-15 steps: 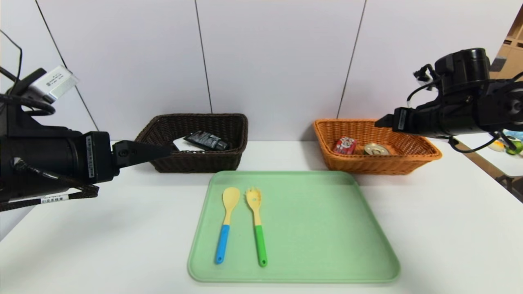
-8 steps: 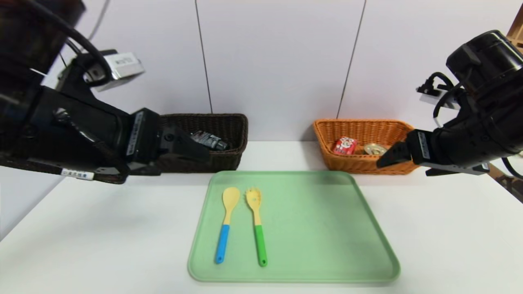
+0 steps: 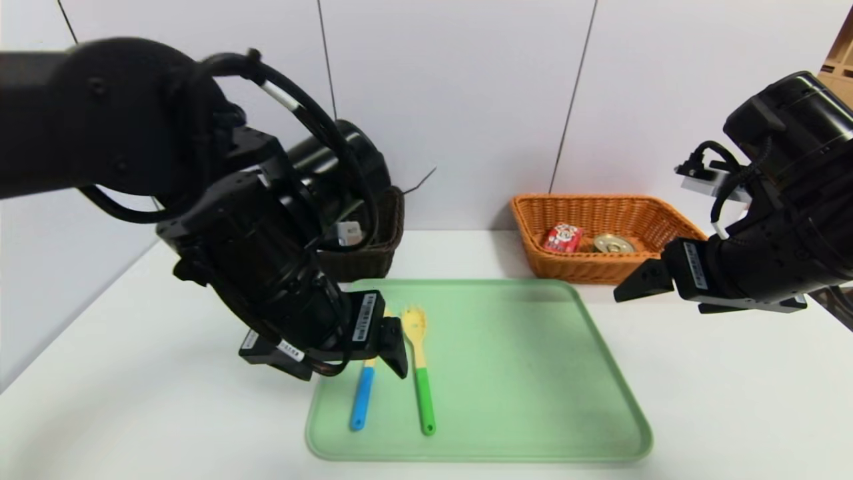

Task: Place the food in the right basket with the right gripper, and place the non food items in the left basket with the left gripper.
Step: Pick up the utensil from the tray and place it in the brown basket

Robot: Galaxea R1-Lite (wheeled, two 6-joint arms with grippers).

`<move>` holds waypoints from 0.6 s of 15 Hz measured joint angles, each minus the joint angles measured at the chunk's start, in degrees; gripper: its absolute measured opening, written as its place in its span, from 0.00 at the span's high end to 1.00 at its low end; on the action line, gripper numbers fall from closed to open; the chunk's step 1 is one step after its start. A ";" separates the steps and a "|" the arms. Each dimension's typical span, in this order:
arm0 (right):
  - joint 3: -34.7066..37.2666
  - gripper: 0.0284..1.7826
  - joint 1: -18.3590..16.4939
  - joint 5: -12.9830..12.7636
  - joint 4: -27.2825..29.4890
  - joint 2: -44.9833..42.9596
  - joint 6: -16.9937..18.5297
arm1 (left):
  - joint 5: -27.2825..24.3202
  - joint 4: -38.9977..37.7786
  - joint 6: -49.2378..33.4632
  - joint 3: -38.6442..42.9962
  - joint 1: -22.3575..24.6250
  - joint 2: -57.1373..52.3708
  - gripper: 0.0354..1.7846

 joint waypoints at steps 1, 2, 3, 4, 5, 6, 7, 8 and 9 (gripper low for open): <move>0.06 0.05 0.01 0.00 -0.01 -0.05 0.00 | 0.06 -0.06 -0.04 -0.04 -0.11 1.40 0.06; 0.09 0.05 0.01 -0.02 -0.04 -0.07 0.01 | 0.30 -0.13 0.10 -0.06 -0.13 2.79 0.06; 0.09 0.05 0.01 -0.06 -0.06 -0.10 0.00 | 0.50 -0.22 0.24 -0.15 -0.13 4.00 0.06; 0.09 0.05 0.01 -0.09 -0.09 -0.11 -0.02 | 0.78 -0.27 0.29 -0.22 -0.13 5.11 0.06; 0.11 0.05 0.01 -0.09 -0.09 -0.11 -0.02 | 1.46 -0.28 0.33 -0.34 -0.13 6.14 0.06; 0.15 0.05 -0.02 -0.09 -0.09 -0.11 0.01 | 2.38 -0.28 0.38 -0.50 -0.11 7.19 0.06; 0.22 0.05 -0.05 -0.09 -0.04 -0.11 0.04 | 2.73 -0.27 0.38 -0.95 -0.09 8.00 0.06; 0.50 0.05 -0.02 -0.09 -0.04 -0.13 0.06 | 2.77 -0.28 0.11 -2.12 -0.09 8.72 0.06; 0.94 0.05 -0.02 -0.09 -0.09 -0.18 0.06 | 2.65 -0.22 -0.33 -3.80 -0.09 9.29 0.06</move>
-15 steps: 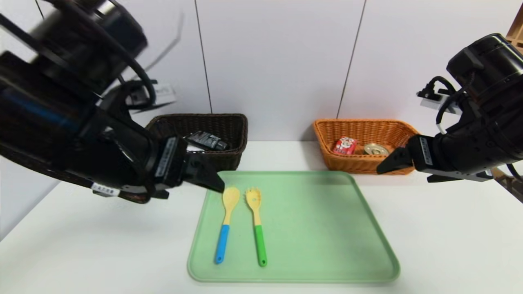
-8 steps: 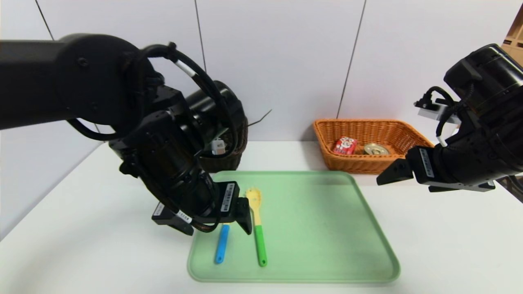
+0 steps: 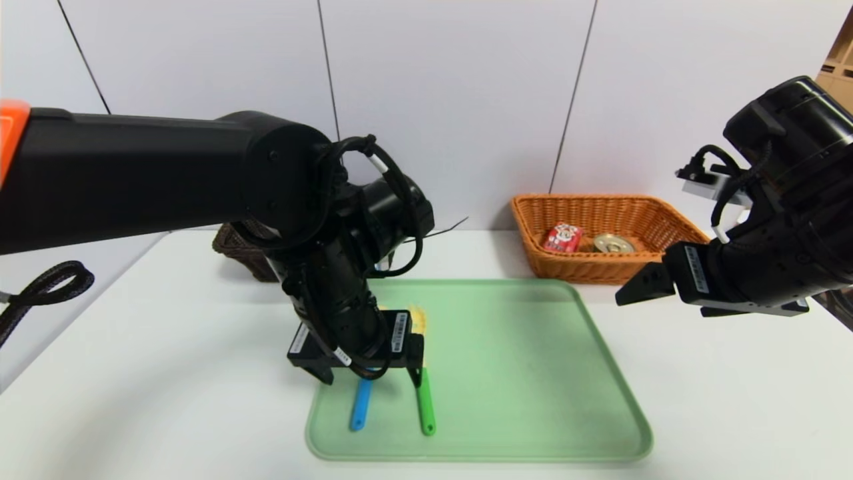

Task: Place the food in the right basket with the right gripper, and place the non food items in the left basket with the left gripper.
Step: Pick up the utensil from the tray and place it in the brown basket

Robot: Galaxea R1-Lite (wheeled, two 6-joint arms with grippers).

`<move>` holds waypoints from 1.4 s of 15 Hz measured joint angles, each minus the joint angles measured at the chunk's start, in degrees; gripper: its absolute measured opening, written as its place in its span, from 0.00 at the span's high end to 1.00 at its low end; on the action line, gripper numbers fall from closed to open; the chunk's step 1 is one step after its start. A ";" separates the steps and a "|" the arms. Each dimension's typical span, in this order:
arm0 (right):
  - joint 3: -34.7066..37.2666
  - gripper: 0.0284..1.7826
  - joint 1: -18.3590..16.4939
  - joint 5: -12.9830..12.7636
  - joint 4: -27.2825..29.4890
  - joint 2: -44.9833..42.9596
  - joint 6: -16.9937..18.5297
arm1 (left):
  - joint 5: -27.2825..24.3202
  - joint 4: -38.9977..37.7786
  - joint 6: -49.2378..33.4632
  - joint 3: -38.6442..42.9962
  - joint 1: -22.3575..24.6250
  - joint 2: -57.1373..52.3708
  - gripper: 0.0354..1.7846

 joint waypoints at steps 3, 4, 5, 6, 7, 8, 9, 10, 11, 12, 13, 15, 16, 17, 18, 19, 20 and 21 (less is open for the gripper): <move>1.61 0.05 0.04 0.02 -0.23 -0.22 0.00 | -0.27 0.22 -2.51 -7.17 -0.35 2.05 0.06; 2.01 0.05 0.04 0.00 -0.26 -0.30 0.00 | -0.18 0.20 -3.15 -8.69 -0.83 3.08 0.06; 2.29 0.05 0.04 0.00 -0.23 -0.39 0.00 | -0.05 0.17 -3.86 -9.59 -1.51 4.22 0.06; 2.49 0.05 0.00 0.02 -0.30 -0.45 0.05 | 0.12 0.02 -5.30 -10.03 -2.16 5.38 0.06; 2.77 0.05 0.00 0.02 -0.28 -0.50 0.02 | 0.95 -0.44 -7.42 -10.24 -2.97 6.53 0.06; 3.06 0.05 0.00 0.02 -0.26 -0.52 0.00 | 2.41 -1.02 -9.37 -10.35 -3.89 7.64 0.06; 3.30 0.05 0.00 0.00 -0.28 -0.52 0.06 | 3.94 -1.33 -10.76 -10.40 -4.85 8.66 0.06; 3.56 0.05 -0.02 0.00 -0.33 -0.52 0.06 | 5.42 -1.63 -11.50 -10.46 -5.53 9.55 0.06; 3.80 0.05 -0.05 0.00 -0.33 -0.52 0.06 | 6.53 -2.07 -11.86 -10.48 -5.92 10.23 0.06; 3.95 0.05 -0.02 0.00 -0.34 -0.55 0.06 | 7.58 -2.56 -12.36 -10.48 -6.10 10.81 0.06; 4.08 0.05 -0.02 0.00 -0.34 -0.56 0.11 | 8.05 -2.67 -12.50 -10.48 -6.29 11.24 0.06; 4.14 0.05 0.00 0.06 -0.37 -0.56 0.09 | 8.73 -2.67 -12.56 -10.48 -6.81 11.91 0.06; 4.17 0.05 0.02 0.06 -0.34 -0.56 0.05 | 9.53 -2.67 -12.56 -10.48 -6.91 12.30 0.06; 4.17 0.05 0.04 0.09 -0.34 -0.56 0.05 | 10.28 -2.67 -12.50 -10.48 -6.91 12.68 0.06; 4.17 0.05 0.06 0.09 -0.34 -0.56 0.05 | 10.50 -2.67 -12.47 -10.48 -6.95 12.98 0.06; 4.19 0.05 0.06 0.09 -0.37 -0.59 0.05 | 10.56 -2.67 -12.35 -10.48 -7.17 13.18 0.06; 4.39 0.05 0.06 0.09 -0.33 -0.61 0.05 | 10.69 -2.67 -12.24 -10.48 -7.28 13.31 0.06; 4.52 0.05 0.06 0.09 -0.34 -0.69 0.02 | 10.80 -2.67 -12.11 -10.48 -7.34 13.51 0.06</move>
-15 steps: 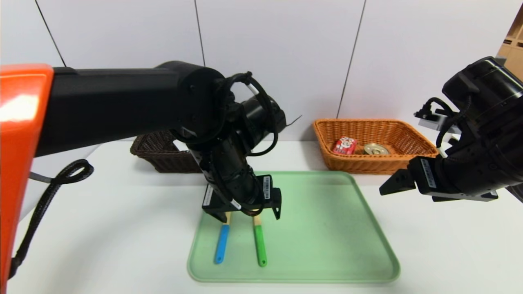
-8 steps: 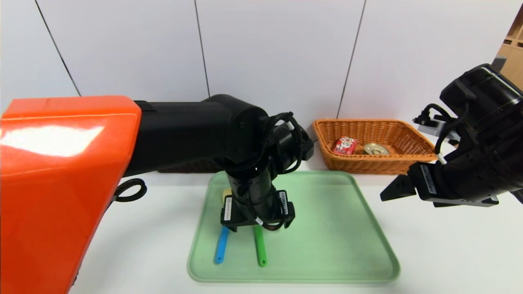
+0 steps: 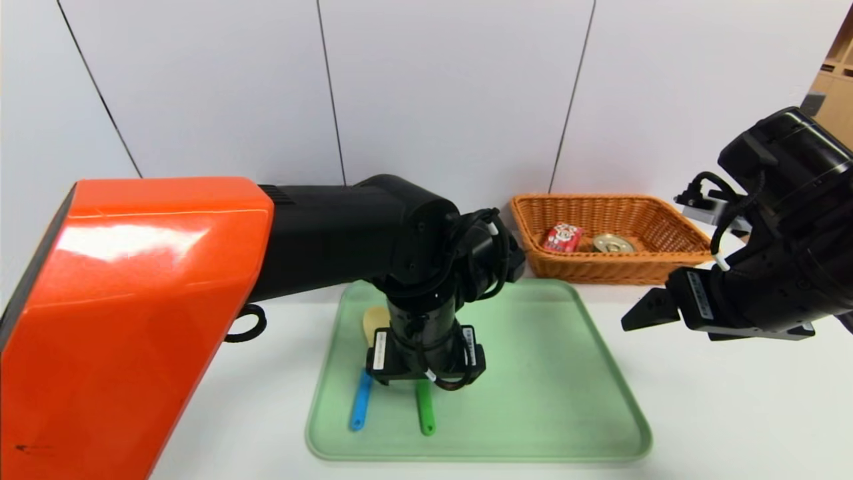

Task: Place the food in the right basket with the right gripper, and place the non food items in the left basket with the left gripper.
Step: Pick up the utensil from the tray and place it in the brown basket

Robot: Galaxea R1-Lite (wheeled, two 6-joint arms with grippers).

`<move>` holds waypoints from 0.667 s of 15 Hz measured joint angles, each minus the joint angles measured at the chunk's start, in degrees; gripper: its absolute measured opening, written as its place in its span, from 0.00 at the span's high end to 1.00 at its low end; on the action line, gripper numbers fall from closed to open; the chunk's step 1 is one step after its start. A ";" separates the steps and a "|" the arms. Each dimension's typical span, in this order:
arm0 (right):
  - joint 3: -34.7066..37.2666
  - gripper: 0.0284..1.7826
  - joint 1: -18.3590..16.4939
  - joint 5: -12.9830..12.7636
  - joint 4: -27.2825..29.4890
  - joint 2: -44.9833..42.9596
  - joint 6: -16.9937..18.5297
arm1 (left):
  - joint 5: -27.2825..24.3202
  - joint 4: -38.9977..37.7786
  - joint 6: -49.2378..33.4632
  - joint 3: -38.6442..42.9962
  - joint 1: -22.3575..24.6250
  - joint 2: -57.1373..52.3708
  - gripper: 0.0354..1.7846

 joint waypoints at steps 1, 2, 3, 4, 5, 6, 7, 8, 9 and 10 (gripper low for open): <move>0.24 0.05 0.00 0.02 0.00 -0.02 -0.02 | 0.46 0.00 0.07 0.00 0.00 0.22 0.06; 0.37 0.05 0.00 0.00 0.00 -0.09 0.02 | 1.13 0.00 0.11 0.00 0.06 0.46 0.06; 0.48 0.05 0.00 0.02 0.00 -0.16 0.00 | 1.46 0.00 0.30 0.00 -0.13 0.68 0.06; 0.61 0.05 0.00 0.02 0.00 -0.24 0.00 | 1.73 0.00 0.72 0.00 -0.30 0.88 0.06; 0.63 0.05 0.00 0.00 0.00 -0.30 -0.02 | 1.79 0.00 0.83 0.00 -0.41 1.07 0.06; 0.66 0.05 0.00 0.00 0.00 -0.39 0.00 | 1.82 0.00 0.90 0.00 -0.44 1.27 0.06; 0.72 0.05 0.00 0.00 -0.02 -0.50 -0.09 | 1.84 -0.01 1.05 -0.02 -0.41 1.44 0.06; 0.74 0.05 0.00 0.02 0.00 -0.63 -0.11 | 1.93 -0.04 1.23 -0.02 -0.44 1.57 0.06; 0.77 0.05 0.09 0.00 0.00 -0.71 -0.11 | 1.93 -0.06 1.32 -0.02 -0.49 1.66 0.06; 0.78 0.05 0.22 0.00 0.00 -0.74 -0.11 | 1.90 -0.06 1.32 -0.02 -0.49 1.74 0.06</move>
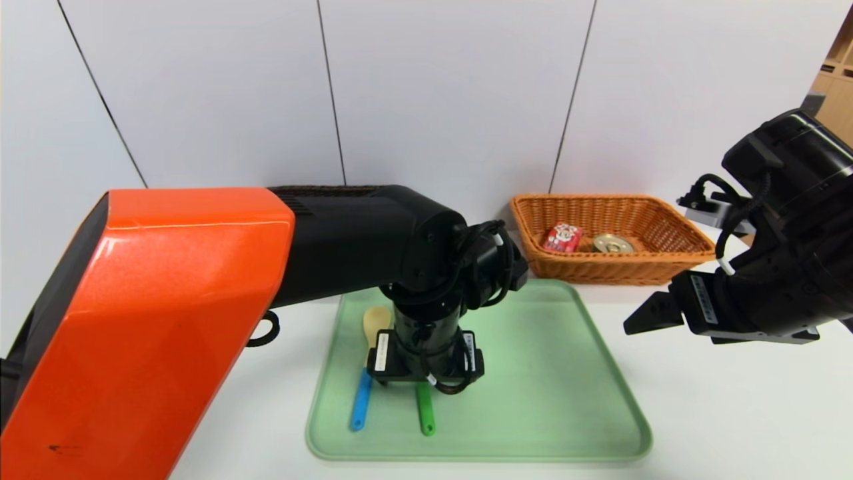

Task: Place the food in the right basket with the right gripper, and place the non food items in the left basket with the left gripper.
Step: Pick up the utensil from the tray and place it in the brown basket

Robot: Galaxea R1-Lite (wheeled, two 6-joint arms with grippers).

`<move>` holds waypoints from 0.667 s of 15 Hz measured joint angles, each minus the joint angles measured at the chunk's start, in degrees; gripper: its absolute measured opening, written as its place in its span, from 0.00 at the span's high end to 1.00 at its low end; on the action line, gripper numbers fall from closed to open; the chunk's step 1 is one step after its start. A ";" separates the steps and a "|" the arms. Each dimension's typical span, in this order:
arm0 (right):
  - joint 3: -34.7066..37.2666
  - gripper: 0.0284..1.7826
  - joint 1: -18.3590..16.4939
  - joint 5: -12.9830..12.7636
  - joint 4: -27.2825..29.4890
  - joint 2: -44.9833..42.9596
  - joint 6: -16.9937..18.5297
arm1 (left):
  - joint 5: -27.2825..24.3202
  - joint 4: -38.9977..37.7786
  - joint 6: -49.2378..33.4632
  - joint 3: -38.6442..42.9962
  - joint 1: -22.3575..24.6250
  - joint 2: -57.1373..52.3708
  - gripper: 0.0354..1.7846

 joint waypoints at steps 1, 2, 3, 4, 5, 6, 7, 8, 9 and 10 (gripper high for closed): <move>0.00 0.05 0.09 0.00 -0.02 -0.05 0.00 | 0.00 0.00 0.11 0.02 0.00 0.07 0.06; 0.00 0.05 0.20 0.02 -0.02 -0.05 -0.02 | 0.00 0.00 0.15 0.02 0.00 0.16 0.06; 0.00 0.05 0.39 -0.02 0.00 -0.06 -0.02 | 0.00 0.02 0.17 0.02 0.00 0.24 0.06; 0.02 0.05 0.61 -0.02 0.00 -0.13 0.02 | 0.06 0.00 0.20 0.02 0.00 0.32 0.06; 0.10 0.05 0.85 0.00 -0.05 -0.13 0.00 | 0.05 0.00 0.17 0.02 0.00 0.35 0.06; 0.18 0.05 1.01 0.00 -0.55 -0.16 0.02 | 0.09 0.02 0.20 0.05 0.00 0.44 0.17; 0.38 0.05 1.11 -0.09 -1.49 -0.20 -0.05 | 0.48 0.02 0.26 0.05 0.00 0.51 0.25; 0.85 0.05 1.21 -0.16 -2.61 -0.24 -0.11 | 1.11 0.05 0.66 0.06 -0.04 0.55 0.33; 1.45 0.05 1.27 -0.17 -3.72 -0.30 -0.16 | 1.35 0.02 1.19 0.06 -0.06 0.60 0.40; 2.01 0.05 1.33 -0.17 -4.68 -0.38 -0.16 | 1.44 0.05 1.41 0.09 -0.09 0.62 0.45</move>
